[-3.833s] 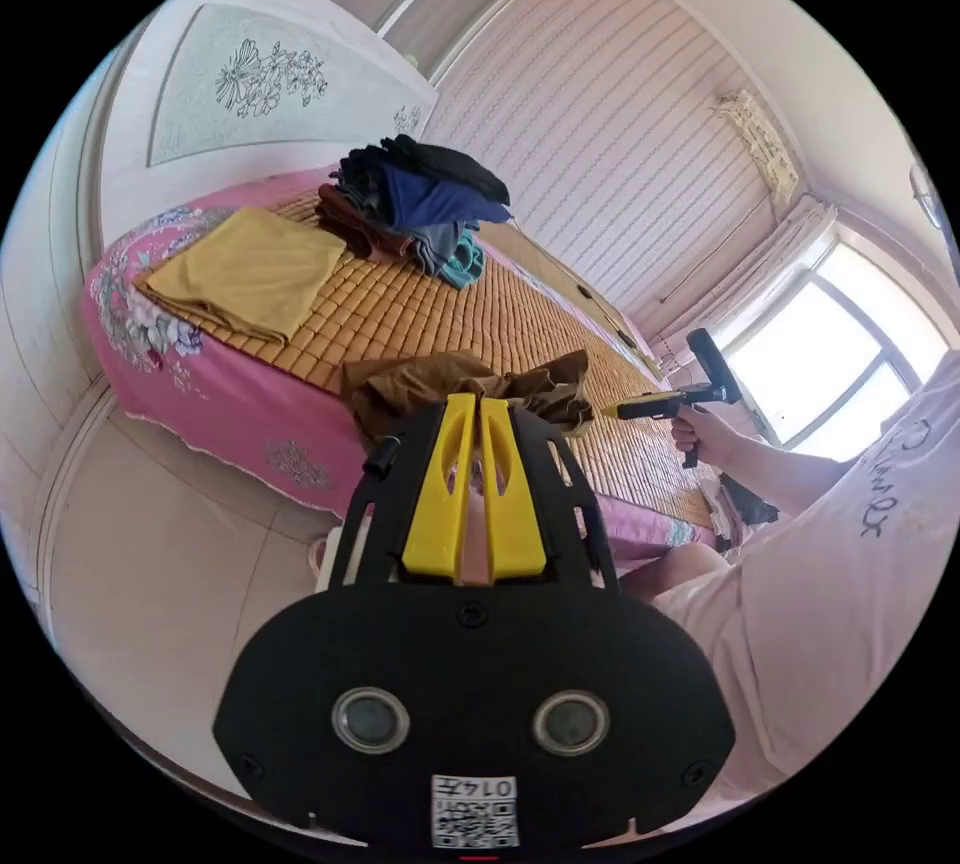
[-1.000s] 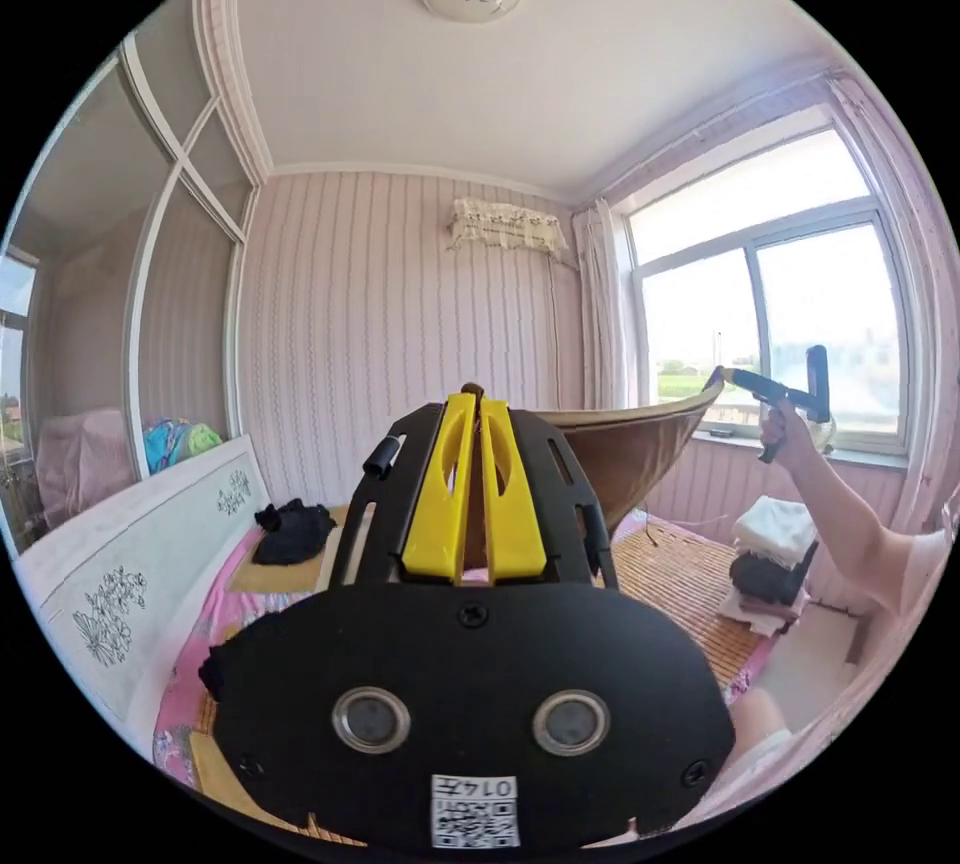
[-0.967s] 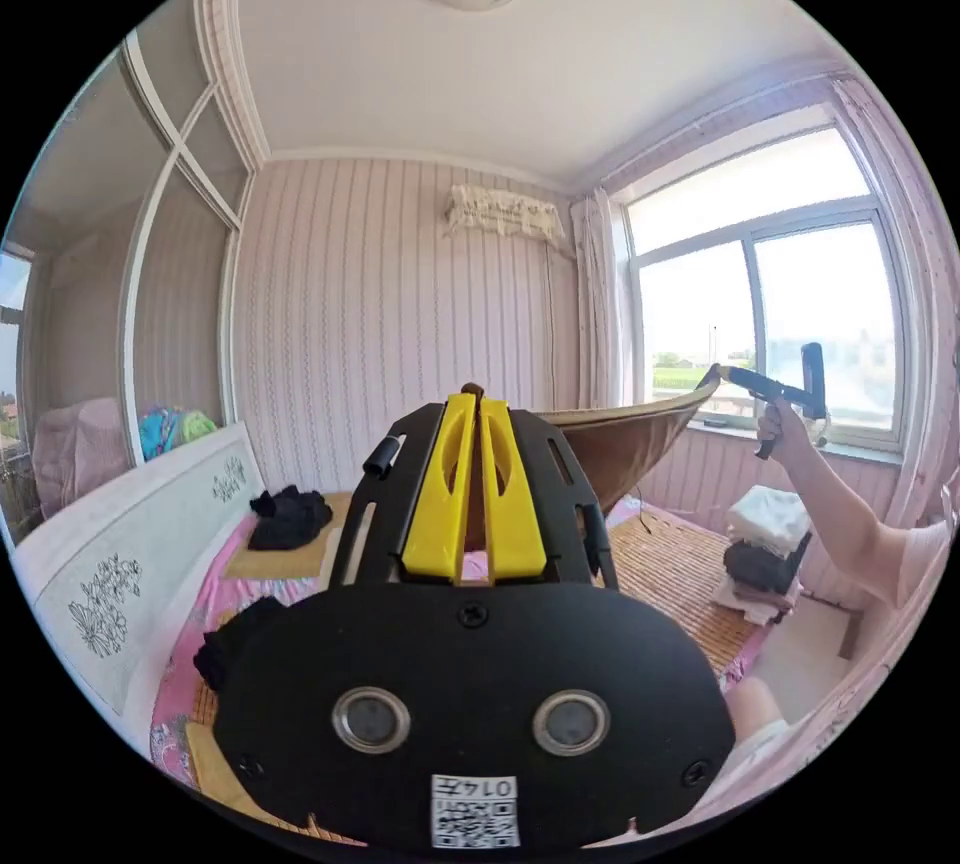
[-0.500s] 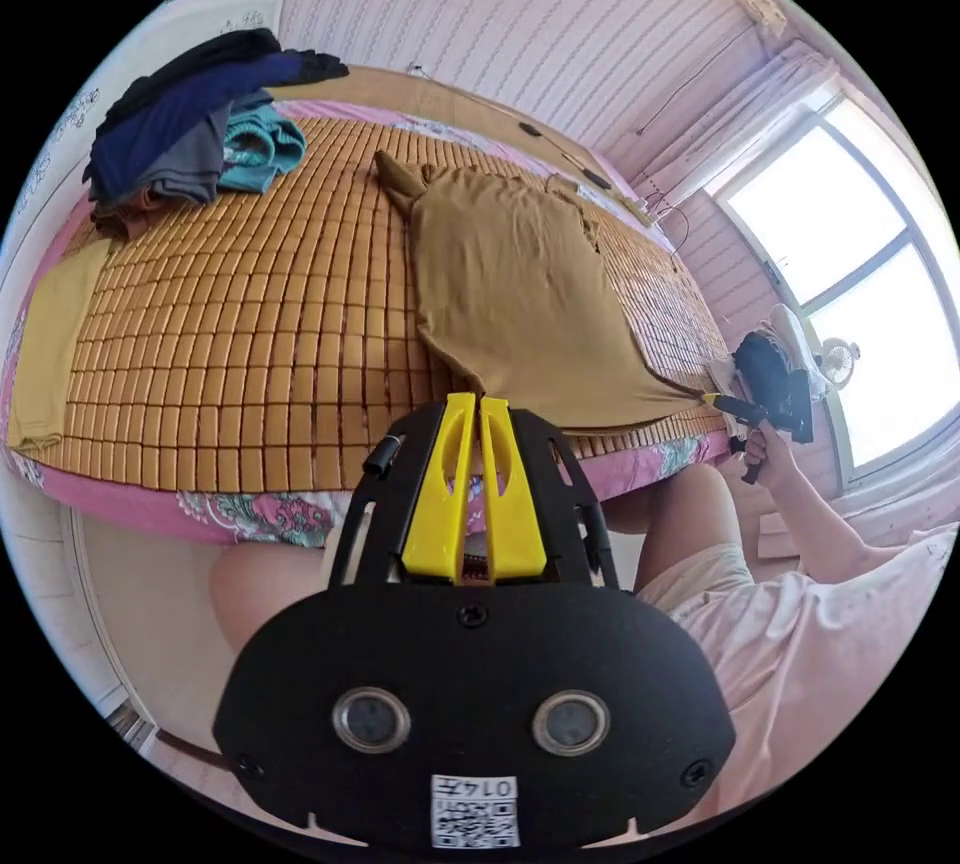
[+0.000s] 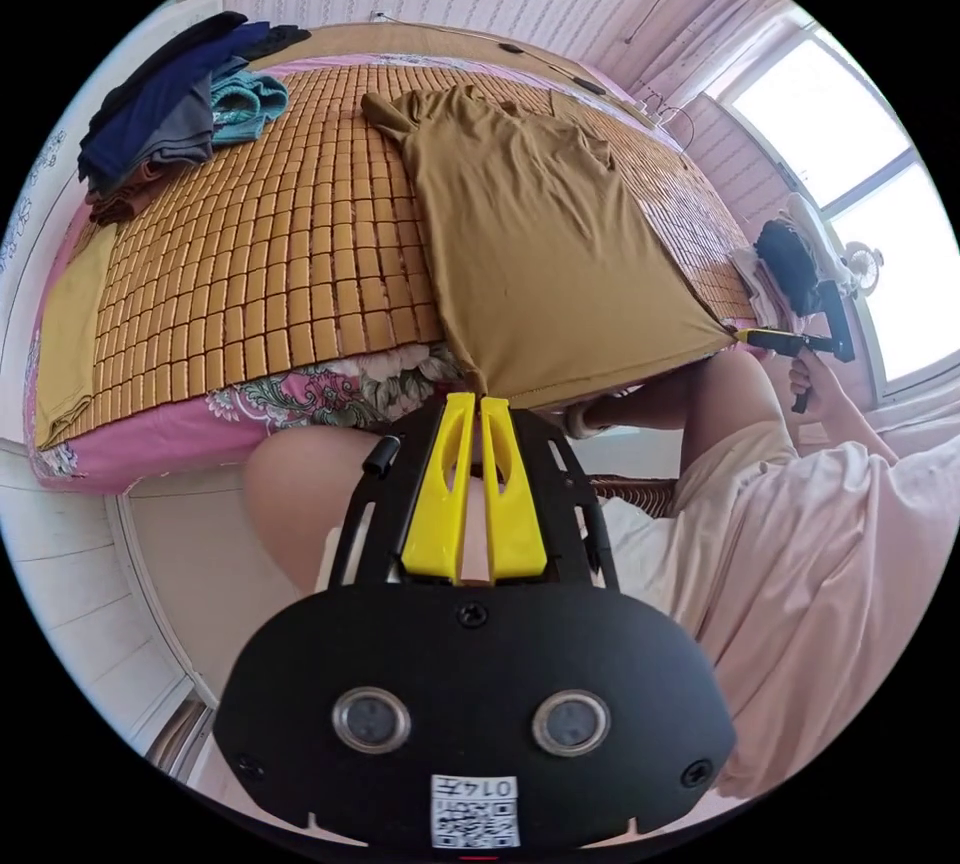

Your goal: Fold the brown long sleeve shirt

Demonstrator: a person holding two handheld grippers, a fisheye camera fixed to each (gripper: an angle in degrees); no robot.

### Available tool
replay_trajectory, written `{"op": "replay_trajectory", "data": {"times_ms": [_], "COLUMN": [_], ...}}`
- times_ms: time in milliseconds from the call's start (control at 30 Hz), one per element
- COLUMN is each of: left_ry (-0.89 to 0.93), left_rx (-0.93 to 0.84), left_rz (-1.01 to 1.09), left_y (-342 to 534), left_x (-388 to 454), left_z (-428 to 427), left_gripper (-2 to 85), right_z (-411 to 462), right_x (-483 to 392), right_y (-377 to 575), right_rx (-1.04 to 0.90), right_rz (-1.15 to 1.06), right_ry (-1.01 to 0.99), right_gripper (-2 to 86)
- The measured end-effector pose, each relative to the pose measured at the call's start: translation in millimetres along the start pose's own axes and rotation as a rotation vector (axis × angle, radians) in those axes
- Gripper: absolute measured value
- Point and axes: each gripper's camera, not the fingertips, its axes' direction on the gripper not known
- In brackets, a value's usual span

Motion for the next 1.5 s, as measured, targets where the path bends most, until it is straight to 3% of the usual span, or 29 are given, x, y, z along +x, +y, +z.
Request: {"op": "replay_trajectory", "data": {"times_ms": [233,500,633,800,967,1067,1167,1267,1500], "left_ry": [-0.022,-0.073,-0.029,0.038,0.113,0.167,0.177,0.181,0.191], "left_rx": [-0.015,0.104,0.131,0.165,0.157,0.103,0.067,0.034,-0.046], "left_rz": [-0.029,0.044,0.143,0.274,0.325,0.336,0.36,0.379,0.424], "left_y": [20,7,-59,-168,-284,-317,-326,-330,-353], "left_x": [-58,-111,-114,-102,-100,-102,-104,-107,-100], "left_z": [25,25,68,138,227,267,287,295,324], "left_gripper": [3.6,4.1,4.0,4.1,4.1,4.1,3.9,3.7,3.5], "right_z": [-2,-58,-86,-87,-42,-9,-16,-62,-99], "right_x": [-1,26,41,69,106,124,134,146,150], "right_y": [-1,-56,-132,-292,-413,-441,-426,-368,-228], "right_rx": [-0.044,0.094,0.216,0.306,0.28,0.217,0.264,0.377,0.17], "right_rz": [-0.003,0.017,-0.014,-0.059,0.037,0.116,0.13,0.194,0.392], "right_ry": [0.063,0.126,0.15,0.172,0.158,0.124,0.106,0.114,0.167], "right_gripper": [2.7,9.7,9.8,10.9,12.4,8.3,0.7,0.0,5.6]}}
